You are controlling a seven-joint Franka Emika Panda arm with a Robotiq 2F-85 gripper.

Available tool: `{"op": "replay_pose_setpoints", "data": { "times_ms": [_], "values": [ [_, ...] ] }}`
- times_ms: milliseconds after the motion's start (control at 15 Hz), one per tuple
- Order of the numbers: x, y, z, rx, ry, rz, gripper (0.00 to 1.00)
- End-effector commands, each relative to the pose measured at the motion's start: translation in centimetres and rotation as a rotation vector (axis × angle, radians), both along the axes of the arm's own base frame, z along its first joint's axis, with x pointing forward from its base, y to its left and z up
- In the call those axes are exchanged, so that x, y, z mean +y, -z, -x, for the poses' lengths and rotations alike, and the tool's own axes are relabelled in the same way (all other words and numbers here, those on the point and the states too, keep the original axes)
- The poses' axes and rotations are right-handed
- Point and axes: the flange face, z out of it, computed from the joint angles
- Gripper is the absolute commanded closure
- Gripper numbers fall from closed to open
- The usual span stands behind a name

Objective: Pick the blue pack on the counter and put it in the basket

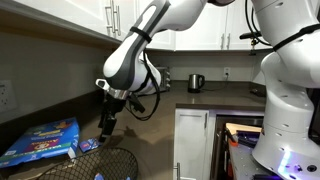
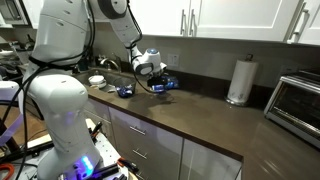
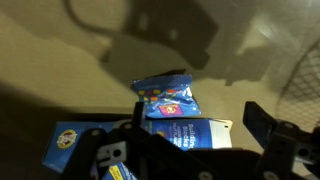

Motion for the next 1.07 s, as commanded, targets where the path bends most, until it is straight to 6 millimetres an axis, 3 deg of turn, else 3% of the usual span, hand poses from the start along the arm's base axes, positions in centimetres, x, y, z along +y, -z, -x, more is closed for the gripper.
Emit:
{"op": "replay_pose_setpoints", "data": {
  "times_ms": [0,133,200,267,333,400,467,667,1000],
  "values": [
    [0.6,1.4,-2.1,-0.063,-0.034,0.030,0.00],
    [0.7,1.7,-3.0,-0.075,-0.038,0.031,0.00],
    [0.8,1.7,-3.5,-0.075,-0.040,0.025,0.15],
    [0.7,1.7,-4.0,-0.079,-0.042,0.026,0.20],
    [0.7,1.6,-4.5,-0.084,-0.044,0.026,0.06],
    [0.6,1.6,-4.9,-0.088,-0.046,0.024,0.05],
    [0.5,1.6,-5.3,-0.091,-0.046,0.025,0.12],
    [0.3,1.8,-6.2,-0.086,-0.043,0.023,0.02],
    [-0.3,2.6,-6.6,-0.008,-0.032,0.005,0.00]
  ]
}}
